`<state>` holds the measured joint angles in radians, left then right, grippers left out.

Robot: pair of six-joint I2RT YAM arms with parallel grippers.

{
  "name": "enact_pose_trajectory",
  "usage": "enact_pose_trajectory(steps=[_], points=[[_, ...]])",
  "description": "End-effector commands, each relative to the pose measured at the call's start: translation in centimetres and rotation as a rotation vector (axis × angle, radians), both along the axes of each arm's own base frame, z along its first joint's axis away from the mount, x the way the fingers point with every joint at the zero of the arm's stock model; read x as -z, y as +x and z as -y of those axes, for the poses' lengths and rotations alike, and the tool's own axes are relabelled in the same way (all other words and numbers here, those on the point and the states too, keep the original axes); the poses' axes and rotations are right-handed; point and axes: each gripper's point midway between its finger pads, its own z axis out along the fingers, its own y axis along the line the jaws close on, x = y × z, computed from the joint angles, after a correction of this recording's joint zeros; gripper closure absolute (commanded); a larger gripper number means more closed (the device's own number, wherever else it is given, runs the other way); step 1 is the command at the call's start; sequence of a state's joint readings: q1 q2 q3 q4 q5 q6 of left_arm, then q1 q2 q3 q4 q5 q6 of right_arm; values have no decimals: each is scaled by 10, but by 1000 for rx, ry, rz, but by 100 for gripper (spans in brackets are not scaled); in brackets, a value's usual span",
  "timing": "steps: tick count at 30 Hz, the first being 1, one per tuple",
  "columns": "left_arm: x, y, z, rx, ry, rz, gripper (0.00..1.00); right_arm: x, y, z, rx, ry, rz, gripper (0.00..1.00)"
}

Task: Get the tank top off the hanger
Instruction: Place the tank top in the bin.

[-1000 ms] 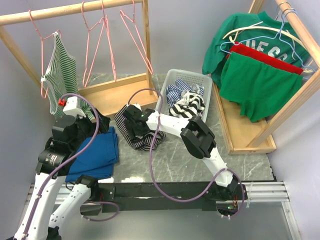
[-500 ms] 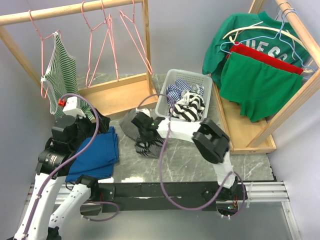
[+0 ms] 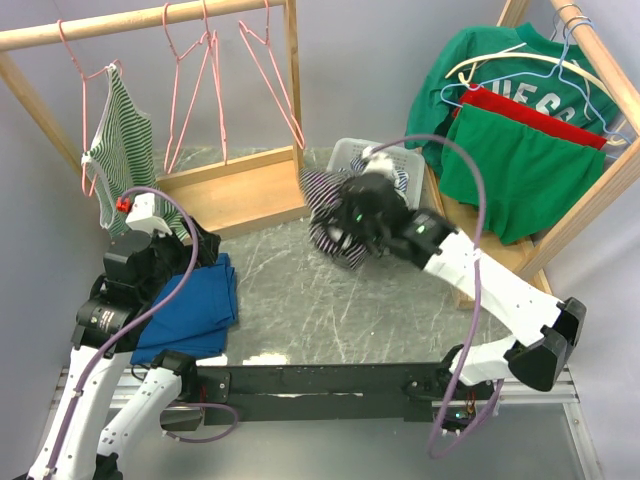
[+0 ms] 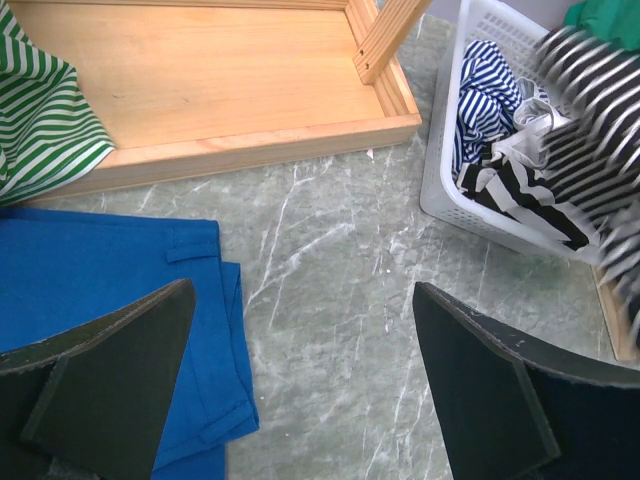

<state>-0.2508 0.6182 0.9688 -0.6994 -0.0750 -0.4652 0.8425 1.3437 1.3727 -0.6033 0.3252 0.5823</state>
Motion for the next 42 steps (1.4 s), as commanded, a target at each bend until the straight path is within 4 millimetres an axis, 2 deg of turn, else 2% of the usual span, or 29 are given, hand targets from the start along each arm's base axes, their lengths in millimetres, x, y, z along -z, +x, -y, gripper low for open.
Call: enact_pose_trajectory(steps=[1,2,6,7,8,9,10,11,12,13,17,18,19,22,24,27,29,31,36,39,42], points=[[-9,7,5,17,-15,38,3,-21,42,53,166,-46,19,100],[-11,7,5,16,-17,42,4,-18,52,57,182,-64,11,100],[-16,9,2,3,-12,54,4,-32,92,69,212,-76,36,100],[-16,9,3,5,-11,53,4,-31,109,68,221,-98,31,100],[-17,9,2,6,-9,55,4,-30,122,78,253,-111,24,100],[-16,10,3,9,-8,49,4,-25,131,80,254,-121,5,100],[-16,10,3,10,-6,52,4,-17,150,75,245,-120,-16,100],[-16,11,3,10,-5,49,4,-10,162,82,261,-123,-36,100],[-17,11,4,12,-6,55,4,-2,169,83,258,-138,-61,100],[-17,11,4,11,-7,54,4,10,185,80,271,-151,-78,100],[-16,12,2,8,6,47,4,42,213,88,315,-161,-129,100],[-15,12,2,9,9,44,4,47,221,95,332,-145,-132,100],[-14,12,1,4,12,42,4,61,223,97,345,-139,-155,100],[-13,13,0,0,21,40,4,82,232,108,379,-134,-191,100],[-13,14,0,-1,24,41,4,89,235,112,400,-147,-195,100],[-13,16,1,2,24,40,4,111,238,120,413,-168,-232,100],[-14,17,2,6,20,40,4,126,240,130,435,-182,-264,94],[-15,16,2,6,20,40,4,140,239,132,420,-173,-294,89],[-13,15,3,9,17,33,4,160,237,142,399,-215,-350,82],[-14,15,4,12,12,29,4,171,237,142,372,-229,-398,78],[-19,13,3,11,13,35,4,170,234,142,365,-229,-394,73]])
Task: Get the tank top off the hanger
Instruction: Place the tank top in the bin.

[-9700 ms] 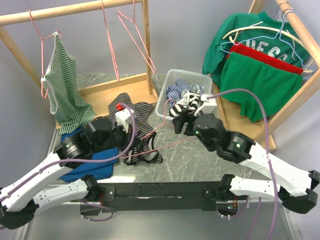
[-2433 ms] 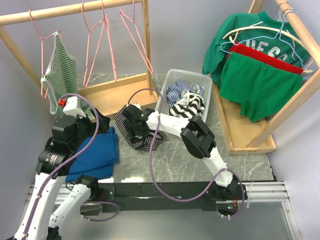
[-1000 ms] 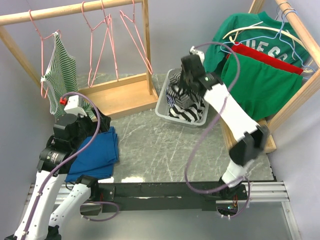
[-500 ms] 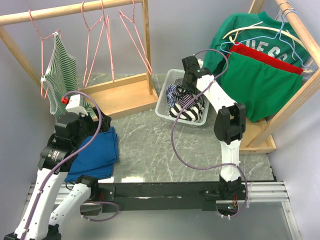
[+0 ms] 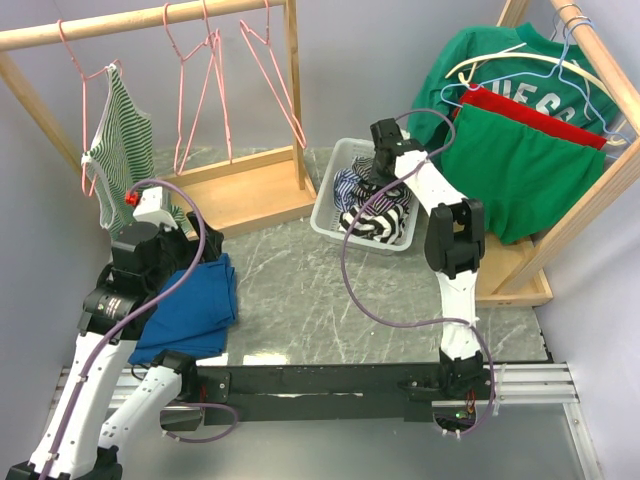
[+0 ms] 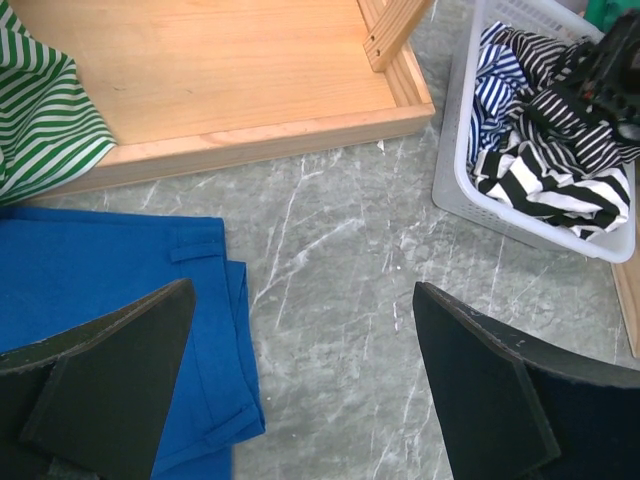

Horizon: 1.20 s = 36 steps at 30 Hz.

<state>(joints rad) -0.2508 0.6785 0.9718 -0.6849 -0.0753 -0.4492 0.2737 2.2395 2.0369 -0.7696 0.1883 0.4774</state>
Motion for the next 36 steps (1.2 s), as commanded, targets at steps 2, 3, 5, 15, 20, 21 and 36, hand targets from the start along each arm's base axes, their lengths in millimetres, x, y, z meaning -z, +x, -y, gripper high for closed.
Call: enact_pose_trajectory(steps=[2,3,5,15,20,21,36], points=[[-33,1,-1,4,-9,81,4,-8,-7,10,-11,-25,-5,58],[-34,1,-2,0,-6,83,4,-18,-13,13,3,-37,11,53],[-39,-1,-3,-2,-5,88,4,-35,-17,15,5,-33,63,26],[-65,-4,-13,-44,8,139,4,-144,-61,-22,-224,105,306,2],[-81,-5,-23,-96,29,161,4,-153,-107,-48,-324,156,315,1],[-89,-7,-26,-104,36,176,4,-152,-118,-54,-342,163,314,1],[-179,15,-73,-291,288,279,4,-134,-302,-152,-639,391,269,0]])
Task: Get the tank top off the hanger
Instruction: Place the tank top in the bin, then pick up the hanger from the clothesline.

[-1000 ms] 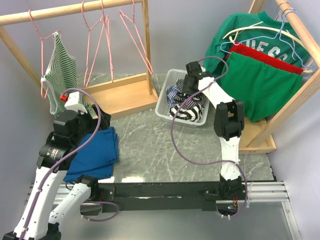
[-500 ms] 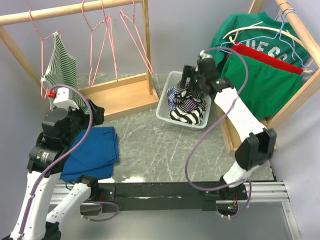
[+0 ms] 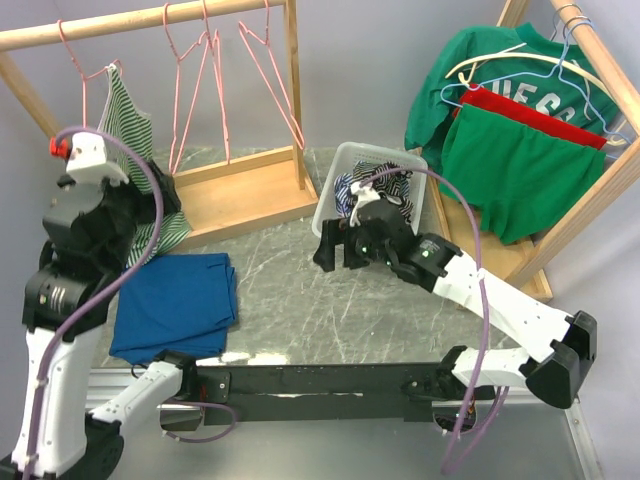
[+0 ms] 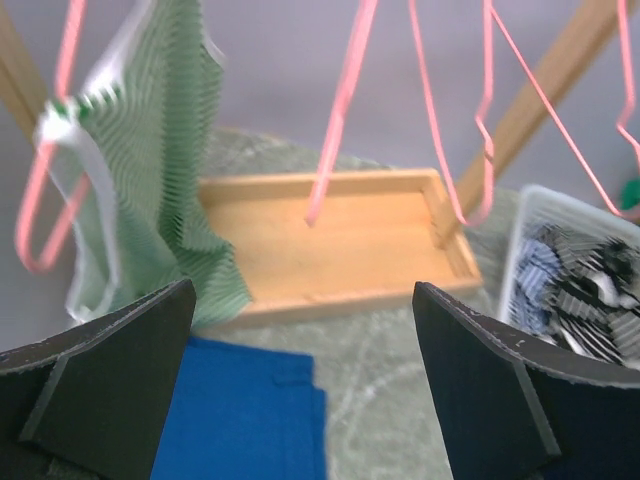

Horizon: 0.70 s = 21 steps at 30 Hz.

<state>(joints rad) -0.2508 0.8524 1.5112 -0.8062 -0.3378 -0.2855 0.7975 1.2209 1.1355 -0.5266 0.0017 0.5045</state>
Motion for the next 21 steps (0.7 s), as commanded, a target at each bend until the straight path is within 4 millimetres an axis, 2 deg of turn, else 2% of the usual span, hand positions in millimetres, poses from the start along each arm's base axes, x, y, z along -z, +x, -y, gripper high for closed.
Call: enact_pose_trajectory(steps=[1,2,3,4,5,8,10,11,13,14,15,17,18,21], points=[[-27,14,-24,-116,121,22,4,-6,-20,-13,-22,69,-4,0],[-43,10,-29,-139,126,49,4,-4,-23,-14,-29,68,-10,0],[-45,18,-30,-158,134,32,4,-2,-27,-15,-36,67,-16,0],[-49,18,-36,-186,137,27,4,3,-33,-16,-49,60,-27,0],[-64,15,-39,-202,133,58,4,5,-37,-16,-53,61,-33,0],[-76,22,-50,-240,144,62,4,15,-45,-17,-59,63,-50,0],[-74,35,-57,-262,139,34,4,20,-48,-15,-59,67,-54,0],[-78,39,-53,-220,121,41,4,21,-48,-15,-59,67,-54,0],[-71,54,-71,-255,103,8,4,23,-49,-13,-61,60,-54,0],[-72,60,-68,-212,57,16,4,24,-50,-13,-65,53,-55,0],[-77,59,-90,-259,41,42,4,25,-50,-12,-72,44,-51,0],[-80,63,-92,-202,-7,67,4,25,-51,-9,-75,26,-50,0],[-74,65,-108,-236,-20,43,4,25,-51,-7,-78,16,-46,0],[-65,72,-117,-216,-50,10,4,25,-52,-4,-85,5,-36,0]])
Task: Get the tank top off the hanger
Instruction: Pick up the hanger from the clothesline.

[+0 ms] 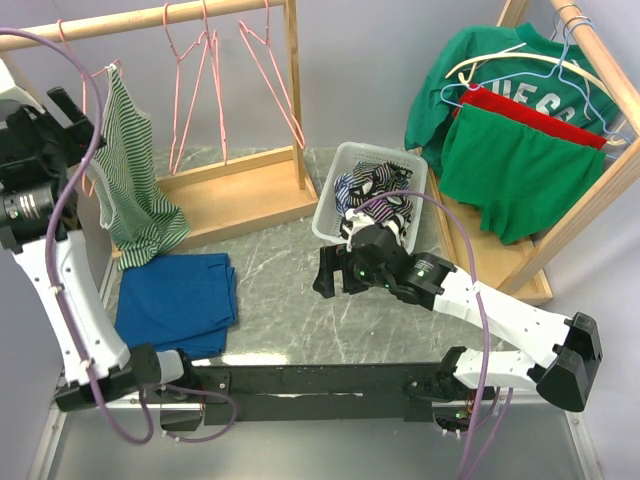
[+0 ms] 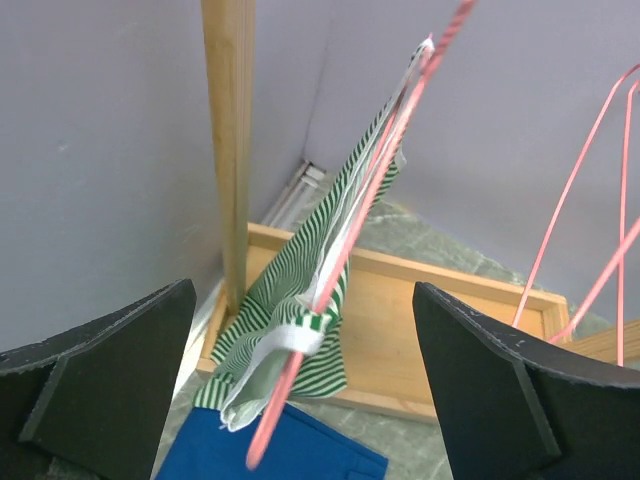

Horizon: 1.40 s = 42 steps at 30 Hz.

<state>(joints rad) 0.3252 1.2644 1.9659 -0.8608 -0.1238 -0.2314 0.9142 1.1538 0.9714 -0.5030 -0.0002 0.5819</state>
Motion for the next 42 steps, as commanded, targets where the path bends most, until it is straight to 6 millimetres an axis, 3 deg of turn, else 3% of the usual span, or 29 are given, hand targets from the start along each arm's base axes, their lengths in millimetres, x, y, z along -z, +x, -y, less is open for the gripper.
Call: enact_pose_trajectory(steps=[1,7,14,21,23,25,27,30,31,34,37,42], points=[[-9,9,12,143,-63,50,4,-15,-1,4,-14,17,54,0],[10,26,20,235,-80,12,1,-1,-2,2,-13,19,34,0],[34,35,4,172,-91,-53,21,11,-1,0,-31,-34,14,0],[55,41,-4,148,-101,-95,27,11,3,-3,-47,-61,18,0],[60,42,-6,141,-104,-100,33,12,3,-4,-47,-62,15,0],[60,42,-7,137,-102,-99,46,13,3,-3,-46,-57,18,0],[59,42,-6,136,-102,-96,50,15,0,-5,-61,-45,9,0],[58,43,-6,142,-105,-92,64,20,1,-5,-68,-74,-2,0],[59,43,-6,140,-108,-92,74,21,0,-3,-70,-89,-5,0],[64,45,-5,154,-109,-103,90,18,1,0,-70,-108,1,0],[60,45,-3,160,-107,-93,99,13,4,3,-54,-114,17,0],[46,48,9,228,-108,-55,99,10,1,4,-39,-89,13,0]])
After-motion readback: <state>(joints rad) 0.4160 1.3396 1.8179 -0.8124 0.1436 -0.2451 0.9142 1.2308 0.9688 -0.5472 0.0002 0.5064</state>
